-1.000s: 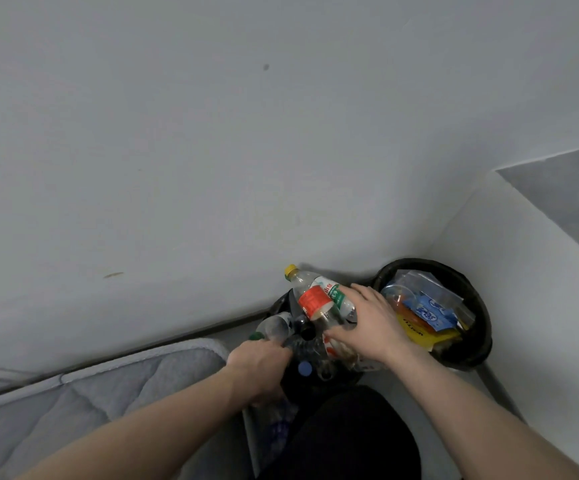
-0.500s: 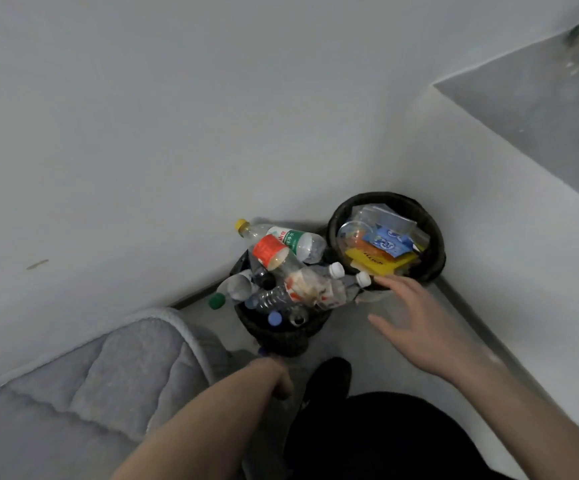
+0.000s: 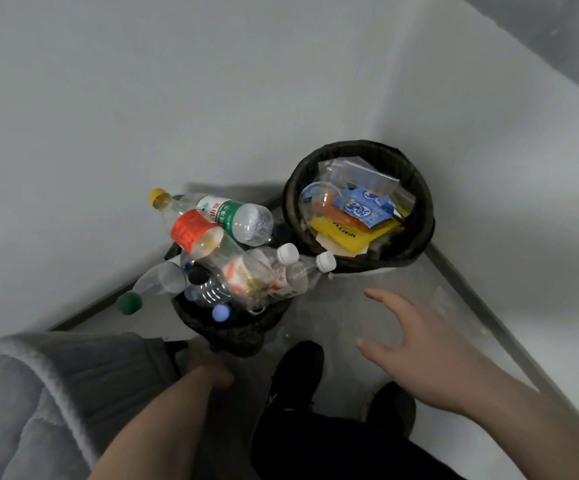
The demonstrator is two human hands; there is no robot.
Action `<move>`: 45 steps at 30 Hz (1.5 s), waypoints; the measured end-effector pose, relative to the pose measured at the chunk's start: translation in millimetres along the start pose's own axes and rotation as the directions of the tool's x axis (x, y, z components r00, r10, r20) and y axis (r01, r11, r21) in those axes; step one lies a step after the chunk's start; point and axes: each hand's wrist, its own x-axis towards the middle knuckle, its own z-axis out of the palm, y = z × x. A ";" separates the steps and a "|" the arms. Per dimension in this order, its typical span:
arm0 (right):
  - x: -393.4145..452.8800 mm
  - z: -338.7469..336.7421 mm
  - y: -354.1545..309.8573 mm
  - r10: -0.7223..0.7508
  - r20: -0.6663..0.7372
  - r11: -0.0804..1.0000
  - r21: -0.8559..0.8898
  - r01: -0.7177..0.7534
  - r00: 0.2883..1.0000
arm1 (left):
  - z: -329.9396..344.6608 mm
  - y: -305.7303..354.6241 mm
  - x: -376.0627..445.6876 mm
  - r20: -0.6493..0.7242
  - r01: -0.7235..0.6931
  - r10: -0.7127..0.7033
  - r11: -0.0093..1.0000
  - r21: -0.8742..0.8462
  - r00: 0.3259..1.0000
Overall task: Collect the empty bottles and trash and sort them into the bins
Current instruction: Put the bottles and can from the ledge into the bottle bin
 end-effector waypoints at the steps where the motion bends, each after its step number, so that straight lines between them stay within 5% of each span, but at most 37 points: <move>1: -0.3 -0.3 -1.5 -0.001 0.009 1.000 0.004 0.001 1.000 | 5.5 0.8 5.1 0.020 0.006 -0.007 1.000 0.023 1.000; 6: 3.1 -7.0 -9.1 0.020 0.037 1.000 0.014 -0.021 0.999 | -14.9 21.3 -61.8 0.198 -0.024 0.015 0.999 0.041 0.980; 11: 4.7 -13.4 -23.6 0.019 0.020 0.999 -0.035 -0.018 1.000 | -70.9 43.8 -176.7 0.197 -0.094 0.114 0.990 -0.108 0.974; 18: -12.3 -22.6 -34.0 0.069 0.019 0.997 -0.027 -0.068 0.997 | -117.0 33.6 -299.8 -0.101 -0.300 0.300 0.954 0.014 0.948; 21: -25.3 -22.5 -32.0 0.084 0.004 0.996 0.014 -0.084 0.996 | -119.9 6.8 -336.4 -0.300 -0.384 0.322 0.906 -0.176 0.898; 27: -46.4 -22.4 -25.7 0.115 0.016 0.991 0.067 -0.116 0.993 | -108.0 -30.6 -356.7 -0.580 -0.515 0.135 0.646 -0.563 0.803; 34: -53.0 -31.0 -14.5 0.135 0.001 0.978 0.159 -0.133 0.991 | -124.9 -15.0 -330.4 -0.451 -0.393 -0.182 0.281 -0.876 0.874; 39: -47.2 -30.6 -9.1 0.145 0.031 0.978 0.150 -0.148 0.989 | -117.6 -9.7 -249.0 -0.300 -0.300 -0.190 0.032 -0.954 0.935; 45: -36.6 -28.3 -11.6 0.141 0.061 0.981 0.125 -0.148 0.988 | -126.3 6.3 -279.8 -0.282 -0.302 -0.208 -0.070 -0.951 0.936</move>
